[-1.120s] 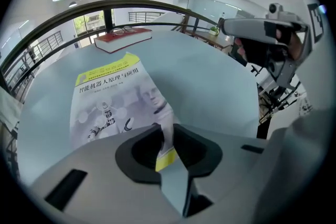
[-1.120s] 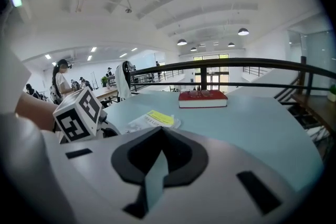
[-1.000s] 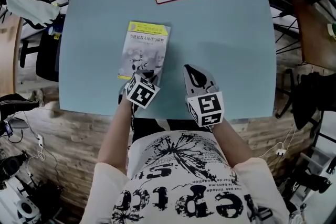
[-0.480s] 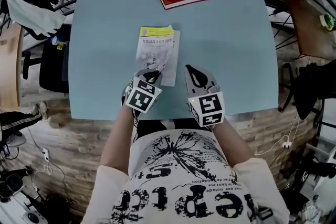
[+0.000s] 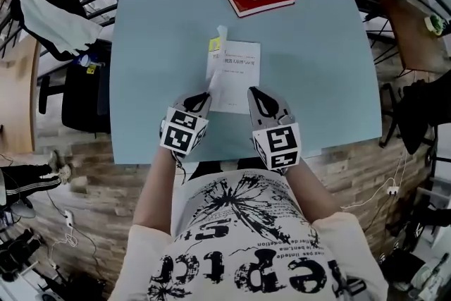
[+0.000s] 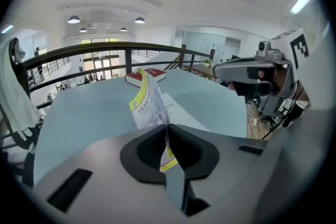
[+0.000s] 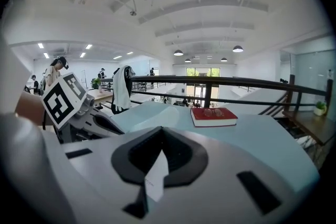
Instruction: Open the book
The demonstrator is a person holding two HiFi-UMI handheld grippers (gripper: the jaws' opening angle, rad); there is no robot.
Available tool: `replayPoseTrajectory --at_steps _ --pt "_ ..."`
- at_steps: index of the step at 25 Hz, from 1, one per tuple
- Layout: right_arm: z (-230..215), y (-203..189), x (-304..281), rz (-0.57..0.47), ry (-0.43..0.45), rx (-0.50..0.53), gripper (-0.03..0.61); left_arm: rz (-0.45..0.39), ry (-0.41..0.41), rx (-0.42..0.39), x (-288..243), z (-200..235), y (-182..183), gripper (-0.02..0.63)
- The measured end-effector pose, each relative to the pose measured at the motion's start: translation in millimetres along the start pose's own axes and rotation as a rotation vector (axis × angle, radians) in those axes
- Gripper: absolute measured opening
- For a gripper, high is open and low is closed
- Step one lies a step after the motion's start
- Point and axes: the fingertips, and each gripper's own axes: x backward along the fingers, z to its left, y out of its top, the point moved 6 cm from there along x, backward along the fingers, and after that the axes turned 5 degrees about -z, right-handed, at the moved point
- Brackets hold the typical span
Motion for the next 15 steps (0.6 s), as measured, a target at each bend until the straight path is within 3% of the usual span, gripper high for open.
replayPoseTrajectory --at_steps 11,15 --pt "43 5 -3 -0.063 -0.036 0.013 0.011 -0.047 0.048 0.11 28 46 -36 0.048" --pt "54 5 -4 -0.091 -0.048 0.014 0.011 -0.047 0.052 0.185 27 63 -53 0.055"
